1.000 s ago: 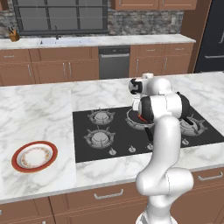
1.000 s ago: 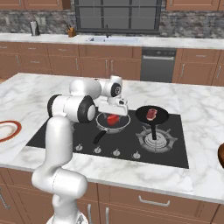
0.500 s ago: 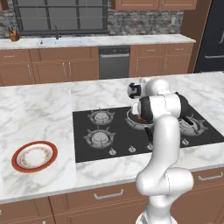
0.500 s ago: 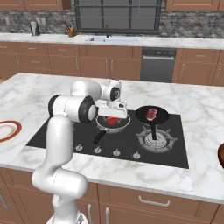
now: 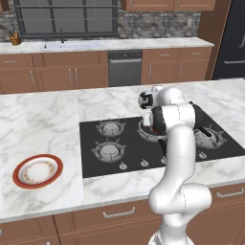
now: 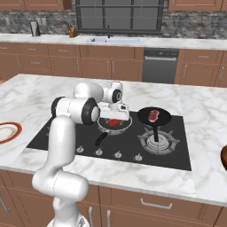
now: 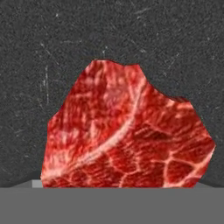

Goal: Place one of the steaks on the plate and the other in the bowl. Then place the bowl in the fridge.

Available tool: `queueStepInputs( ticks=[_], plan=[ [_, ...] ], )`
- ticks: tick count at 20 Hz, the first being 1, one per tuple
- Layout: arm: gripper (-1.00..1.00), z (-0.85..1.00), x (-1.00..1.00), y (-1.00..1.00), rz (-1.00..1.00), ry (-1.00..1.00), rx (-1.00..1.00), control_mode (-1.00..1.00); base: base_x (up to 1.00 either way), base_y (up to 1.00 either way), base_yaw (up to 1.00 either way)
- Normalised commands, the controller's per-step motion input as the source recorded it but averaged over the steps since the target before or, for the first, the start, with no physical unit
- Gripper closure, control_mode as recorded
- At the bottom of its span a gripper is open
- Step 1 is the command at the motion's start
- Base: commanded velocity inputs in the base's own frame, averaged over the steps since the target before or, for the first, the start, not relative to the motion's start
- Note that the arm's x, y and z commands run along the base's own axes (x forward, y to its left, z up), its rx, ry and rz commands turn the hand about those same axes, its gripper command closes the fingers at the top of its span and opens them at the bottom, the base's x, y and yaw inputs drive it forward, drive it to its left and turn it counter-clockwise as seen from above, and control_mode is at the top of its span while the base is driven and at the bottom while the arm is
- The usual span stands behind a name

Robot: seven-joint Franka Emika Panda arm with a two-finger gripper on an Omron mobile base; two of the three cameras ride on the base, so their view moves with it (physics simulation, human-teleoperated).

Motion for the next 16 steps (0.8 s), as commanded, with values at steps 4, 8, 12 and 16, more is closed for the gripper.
queueStepInputs(
  ticks=[4, 8, 12, 16],
  plan=[
    [1.00, -0.09, 0.08, 0.00, 0.02, 0.00, 0.00, -1.00, 0.00, 0.00, 0.00],
    [1.00, -0.01, 0.02, 0.00, 0.00, 0.00, 0.00, -1.00, 0.00, 0.00, 0.00],
    [1.00, 0.00, -0.05, 0.00, 0.00, -0.08, 0.00, -1.00, 0.00, 0.00, 0.00],
    [1.00, 0.41, -0.18, 0.23, 0.00, -0.04, -0.02, -1.00, 0.00, 0.00, 0.00]
  ],
)
